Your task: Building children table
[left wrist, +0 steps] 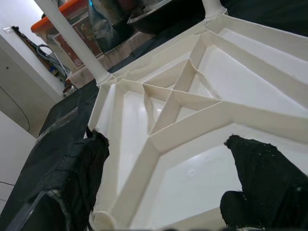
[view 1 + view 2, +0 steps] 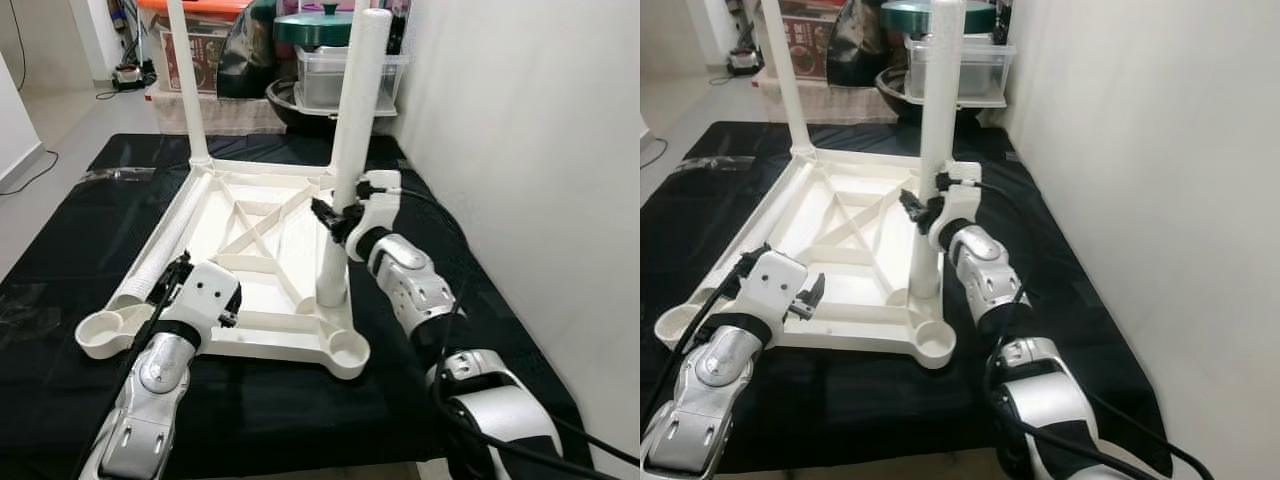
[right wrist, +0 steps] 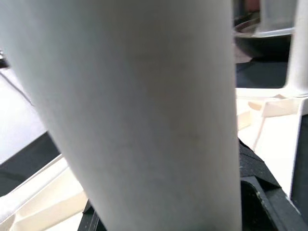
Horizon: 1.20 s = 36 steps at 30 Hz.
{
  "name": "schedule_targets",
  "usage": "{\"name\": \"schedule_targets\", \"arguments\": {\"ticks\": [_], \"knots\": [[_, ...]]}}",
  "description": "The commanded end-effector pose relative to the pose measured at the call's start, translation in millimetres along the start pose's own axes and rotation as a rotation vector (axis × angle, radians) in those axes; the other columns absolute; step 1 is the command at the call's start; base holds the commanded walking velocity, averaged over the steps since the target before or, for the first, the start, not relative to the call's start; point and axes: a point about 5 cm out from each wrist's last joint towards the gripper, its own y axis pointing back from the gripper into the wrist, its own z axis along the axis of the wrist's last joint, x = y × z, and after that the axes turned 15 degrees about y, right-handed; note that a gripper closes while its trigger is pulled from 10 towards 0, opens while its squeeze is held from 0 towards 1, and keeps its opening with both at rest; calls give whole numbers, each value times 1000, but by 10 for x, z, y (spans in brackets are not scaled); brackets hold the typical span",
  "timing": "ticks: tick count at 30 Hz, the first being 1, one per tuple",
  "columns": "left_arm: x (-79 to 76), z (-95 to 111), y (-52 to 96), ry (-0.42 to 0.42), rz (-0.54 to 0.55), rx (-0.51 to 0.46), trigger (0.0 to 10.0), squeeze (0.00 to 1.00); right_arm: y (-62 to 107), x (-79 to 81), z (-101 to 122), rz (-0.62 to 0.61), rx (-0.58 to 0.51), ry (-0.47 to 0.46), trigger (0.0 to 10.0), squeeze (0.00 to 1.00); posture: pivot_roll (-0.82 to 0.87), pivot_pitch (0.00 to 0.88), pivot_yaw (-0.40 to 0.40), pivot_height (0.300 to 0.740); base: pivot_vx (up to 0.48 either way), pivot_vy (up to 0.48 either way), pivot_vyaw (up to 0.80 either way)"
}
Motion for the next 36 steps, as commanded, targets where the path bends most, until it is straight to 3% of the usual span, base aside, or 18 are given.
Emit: {"name": "schedule_targets", "arguments": {"ticks": [1,5,7,9,12,13,15,17,18,20,21,22,23,28,30,34,35,36], "knots": [[-25,-6,-14,13,-2,-2,10000,0,-64,165,107,54,-42,-40,0,0,99,0,-123,740,0,0,0],[-26,-9,-15,6,-4,-3,10000,0,-55,155,160,59,-64,3,0,0,98,0,-122,740,0,0,0],[-22,-18,-13,1,-5,-2,10000,0,-22,2,264,40,-88,41,0,0,93,0,-119,740,0,0,0],[-22,-18,-13,1,-5,-2,10000,0,-22,2,264,40,-88,41,0,0,93,0,-119,740,0,0,0],[-49,-30,-10,6,-24,-4,10000,0,68,-358,613,5,-178,101,0,0,77,0,-107,740,0,0,0],[-49,-30,-10,6,-24,-4,10000,0,68,-358,613,5,-178,101,0,0,77,0,-107,740,0,0,0],[-71,-34,0,9,-37,-7,10000,0,129,-539,770,-22,-218,129,0,0,73,0,-103,740,0,0,0],[-76,-35,8,11,-39,-10,10000,0,160,-623,829,-40,-231,138,0,0,73,0,-103,740,0,0,0],[-78,-26,23,25,-41,-16,10000,0,193,-687,880,-52,-248,137,2784,0,76,0,-102,740,0,0,0],[-77,-18,33,36,-43,-21,10000,0,213,-721,909,-58,-258,135,2784,0,79,0,-104,740,0,0,0],[-64,-3,53,67,-36,-25,10000,0,237,-718,942,-54,-283,118,3569,0,79,0,-102,740,0,0,0],[-64,-3,53,67,-36,-25,10000,0,237,-718,942,-54,-283,118,3569,0,79,0,-102,740,0,0,0],[-52,10,71,93,-31,-28,10000,0,253,-697,963,-46,-301,107,10000,0,79,0,-102,740,0,0,0],[-46,11,118,136,-30,-22,10000,0,269,-612,955,-28,-310,71,10000,0,83,0,-100,740,0,0,0],[-75,12,179,197,-47,-21,10000,0,302,-441,899,22,-318,9,10000,0,93,0,-102,740,0,0,0],[-85,29,204,232,-49,-29,10000,0,314,-356,869,42,-320,-35,10000,0,93,0,-102,740,0,238,0],[-98,48,233,252,-57,-38,10000,0,330,-150,757,52,-302,-112,10000,0,111,0,-110,740,0,472,-400],[-98,48,233,252,-57,-38,10000,0,330,-150,757,52,-302,-112,10000,0,111,0,-110,740,0,472,-400]]}}
